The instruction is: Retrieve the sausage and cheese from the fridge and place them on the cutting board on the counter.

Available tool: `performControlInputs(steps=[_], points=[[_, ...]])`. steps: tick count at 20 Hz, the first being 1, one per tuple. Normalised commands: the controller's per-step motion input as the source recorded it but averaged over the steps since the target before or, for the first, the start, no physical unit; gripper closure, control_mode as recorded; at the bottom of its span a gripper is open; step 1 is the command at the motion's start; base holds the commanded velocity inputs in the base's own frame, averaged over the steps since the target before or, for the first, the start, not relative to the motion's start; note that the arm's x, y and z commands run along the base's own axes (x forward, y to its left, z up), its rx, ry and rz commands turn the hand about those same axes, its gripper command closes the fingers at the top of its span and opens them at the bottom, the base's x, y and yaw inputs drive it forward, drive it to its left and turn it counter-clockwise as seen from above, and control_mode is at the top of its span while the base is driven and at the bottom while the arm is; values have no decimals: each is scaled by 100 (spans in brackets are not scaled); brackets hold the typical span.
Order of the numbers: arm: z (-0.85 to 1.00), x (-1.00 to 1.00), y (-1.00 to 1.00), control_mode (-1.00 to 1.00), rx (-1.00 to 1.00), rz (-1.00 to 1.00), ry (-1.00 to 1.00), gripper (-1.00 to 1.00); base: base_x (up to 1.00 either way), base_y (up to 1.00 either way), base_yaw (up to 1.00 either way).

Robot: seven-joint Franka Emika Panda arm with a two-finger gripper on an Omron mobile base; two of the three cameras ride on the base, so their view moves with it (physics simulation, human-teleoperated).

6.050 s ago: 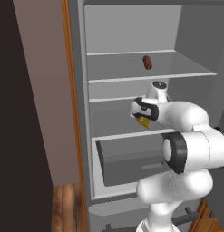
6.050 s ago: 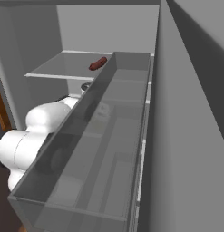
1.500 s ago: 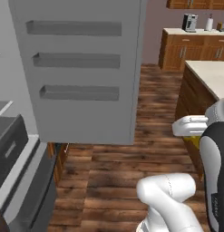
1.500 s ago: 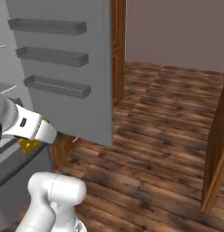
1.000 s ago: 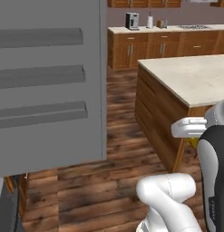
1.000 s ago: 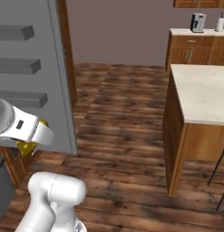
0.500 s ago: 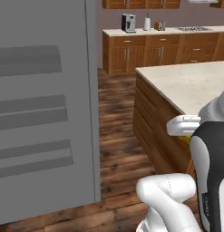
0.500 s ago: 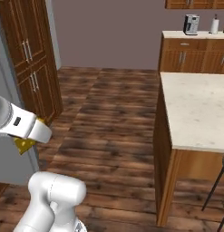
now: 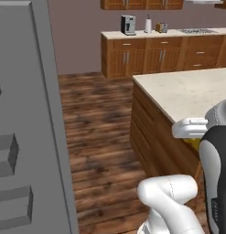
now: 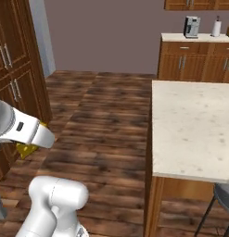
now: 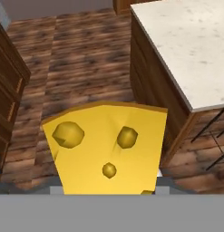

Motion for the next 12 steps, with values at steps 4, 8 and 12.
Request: performControlInputs(steps=[4, 8, 12], points=[[0, 0, 0, 100, 0, 0, 0, 100, 100, -10, 0], [0, 0, 0, 100, 0, 0, 0, 100, 100, -32, 0], [0, 0, 0, 100, 0, 0, 0, 100, 100, -28, 0]])
